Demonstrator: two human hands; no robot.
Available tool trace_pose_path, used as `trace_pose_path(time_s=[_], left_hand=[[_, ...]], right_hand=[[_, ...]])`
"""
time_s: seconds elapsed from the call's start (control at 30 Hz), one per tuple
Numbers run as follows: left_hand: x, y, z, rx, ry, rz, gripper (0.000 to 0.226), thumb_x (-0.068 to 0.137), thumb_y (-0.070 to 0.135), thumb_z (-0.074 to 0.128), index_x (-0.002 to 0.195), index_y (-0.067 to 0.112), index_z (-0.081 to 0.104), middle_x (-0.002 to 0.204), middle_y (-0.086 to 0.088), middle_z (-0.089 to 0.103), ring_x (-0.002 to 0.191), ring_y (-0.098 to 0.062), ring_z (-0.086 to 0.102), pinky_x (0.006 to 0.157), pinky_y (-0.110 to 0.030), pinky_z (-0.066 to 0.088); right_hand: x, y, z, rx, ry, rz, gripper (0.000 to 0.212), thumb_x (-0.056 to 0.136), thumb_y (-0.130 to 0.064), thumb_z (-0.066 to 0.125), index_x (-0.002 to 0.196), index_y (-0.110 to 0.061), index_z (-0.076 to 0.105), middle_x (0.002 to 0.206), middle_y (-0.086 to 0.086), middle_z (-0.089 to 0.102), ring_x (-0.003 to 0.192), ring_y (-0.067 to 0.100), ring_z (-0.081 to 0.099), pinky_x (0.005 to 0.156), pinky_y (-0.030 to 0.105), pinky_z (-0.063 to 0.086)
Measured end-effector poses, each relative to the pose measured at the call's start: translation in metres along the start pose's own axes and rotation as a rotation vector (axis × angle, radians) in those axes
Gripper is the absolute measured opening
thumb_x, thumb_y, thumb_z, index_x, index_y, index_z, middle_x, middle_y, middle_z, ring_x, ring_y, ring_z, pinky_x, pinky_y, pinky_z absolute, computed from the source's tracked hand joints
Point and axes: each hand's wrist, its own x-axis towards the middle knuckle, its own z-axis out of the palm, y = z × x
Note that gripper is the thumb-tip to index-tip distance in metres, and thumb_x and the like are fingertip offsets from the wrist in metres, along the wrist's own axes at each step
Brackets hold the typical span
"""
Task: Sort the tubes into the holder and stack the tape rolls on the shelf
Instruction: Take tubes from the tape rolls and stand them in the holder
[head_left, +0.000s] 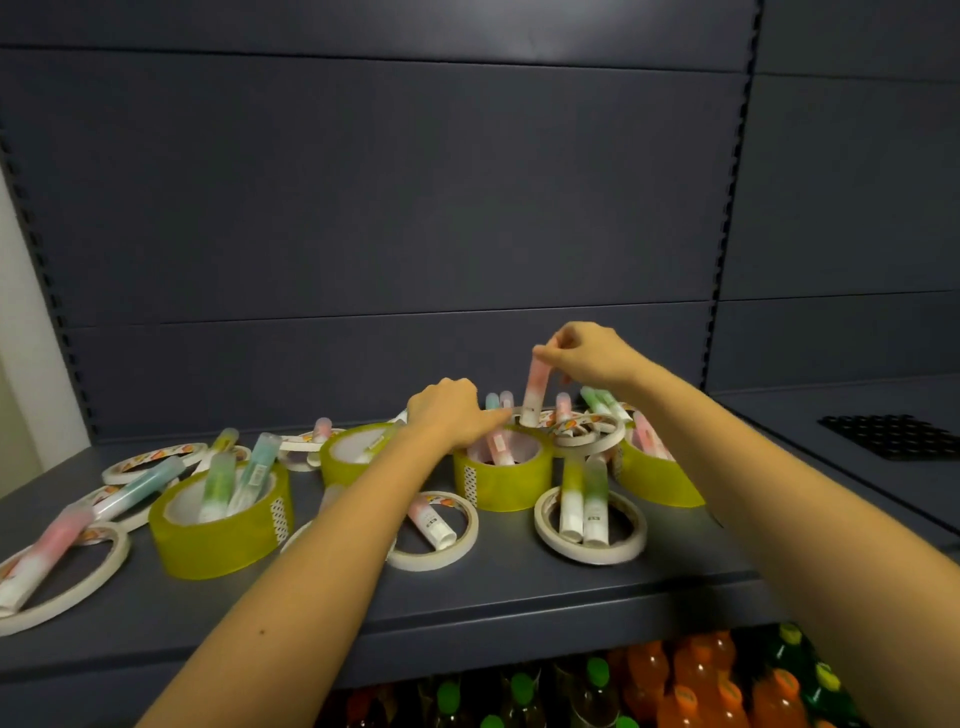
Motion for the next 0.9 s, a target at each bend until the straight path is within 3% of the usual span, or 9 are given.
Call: trace_pose_path(time_s=[0.13, 0.23, 0.3, 0.47, 0.6, 0.73, 0.83, 0.9], left_hand=[[0.004, 0.009, 0.006, 0.006, -0.022, -0.041, 0.061, 0.074, 0.072, 0.052, 0.083, 0.012, 0.059, 0.100, -0.009, 0.065, 0.096, -0.029, 0.061, 0.073, -0.033, 0.039], [0.004, 0.014, 0.011, -0.011, -0.004, -0.045, 0.046, 0.082, 0.057, 0.054, 0.066, 0.015, 0.045, 0.099, -0.009, 0.066, 0.088, -0.027, 0.058, 0.071, -0.032, 0.038], [0.004, 0.016, 0.011, -0.047, 0.034, -0.037, 0.040, 0.086, 0.049, 0.052, 0.068, 0.013, 0.049, 0.097, -0.011, 0.067, 0.085, -0.027, 0.057, 0.069, -0.032, 0.039], [-0.001, 0.020, -0.005, -0.176, 0.281, 0.022, 0.031, 0.086, 0.038, 0.053, 0.088, 0.009, 0.065, 0.097, -0.012, 0.067, 0.092, -0.034, 0.061, 0.069, -0.032, 0.040], [-0.008, 0.041, -0.020, -0.252, 0.470, 0.161, 0.025, 0.088, 0.033, 0.052, 0.082, 0.011, 0.061, 0.086, -0.006, 0.064, 0.083, -0.029, 0.060, 0.065, -0.029, 0.036], [-0.008, 0.089, -0.026, -0.362, 0.419, 0.272, 0.021, 0.087, 0.036, 0.055, 0.087, 0.015, 0.061, 0.091, -0.004, 0.066, 0.088, -0.028, 0.060, 0.071, -0.034, 0.042], [-0.009, 0.134, -0.021, -0.392, 0.357, 0.352, 0.020, 0.087, 0.035, 0.056, 0.091, 0.017, 0.062, 0.092, 0.000, 0.066, 0.089, -0.025, 0.059, 0.069, -0.031, 0.038], [-0.011, 0.164, -0.013, -0.383, 0.317, 0.409, 0.019, 0.088, 0.034, 0.055, 0.094, 0.018, 0.062, 0.094, 0.001, 0.066, 0.090, -0.024, 0.059, 0.069, -0.030, 0.037]], right_hand=[[-0.012, 0.004, -0.003, 0.054, 0.086, 0.006, 0.021, 0.093, -0.036, 0.054, 0.080, -0.019, 0.054, 0.096, 0.008, 0.068, 0.084, 0.022, 0.065, 0.082, 0.038, 0.051], [-0.020, 0.011, -0.002, 0.081, 0.162, 0.021, 0.021, 0.092, -0.037, 0.055, 0.091, -0.016, 0.055, 0.099, 0.006, 0.066, 0.089, 0.023, 0.064, 0.083, 0.038, 0.049], [-0.025, 0.015, -0.003, 0.098, 0.211, 0.020, 0.021, 0.091, -0.037, 0.056, 0.094, -0.017, 0.055, 0.102, 0.004, 0.065, 0.091, 0.023, 0.063, 0.084, 0.038, 0.050], [-0.039, 0.024, -0.019, 0.146, 0.318, -0.003, 0.020, 0.091, -0.035, 0.057, 0.096, -0.016, 0.056, 0.100, 0.001, 0.063, 0.091, 0.023, 0.063, 0.086, 0.041, 0.051], [-0.059, 0.037, -0.041, 0.181, 0.405, 0.006, 0.020, 0.092, -0.031, 0.057, 0.098, -0.012, 0.057, 0.100, 0.001, 0.062, 0.094, 0.023, 0.063, 0.085, 0.040, 0.052], [-0.085, 0.064, -0.076, 0.177, 0.480, 0.040, 0.018, 0.093, -0.027, 0.056, 0.099, -0.010, 0.056, 0.099, 0.007, 0.063, 0.085, 0.022, 0.063, 0.080, 0.034, 0.053], [-0.107, 0.091, -0.104, 0.142, 0.498, 0.077, 0.023, 0.094, -0.025, 0.055, 0.105, -0.005, 0.056, 0.104, 0.009, 0.062, 0.095, 0.026, 0.063, 0.087, 0.041, 0.053], [-0.122, 0.112, -0.124, 0.132, 0.519, 0.101, 0.022, 0.094, -0.025, 0.055, 0.105, -0.005, 0.055, 0.105, 0.010, 0.062, 0.095, 0.025, 0.063, 0.085, 0.037, 0.055]])
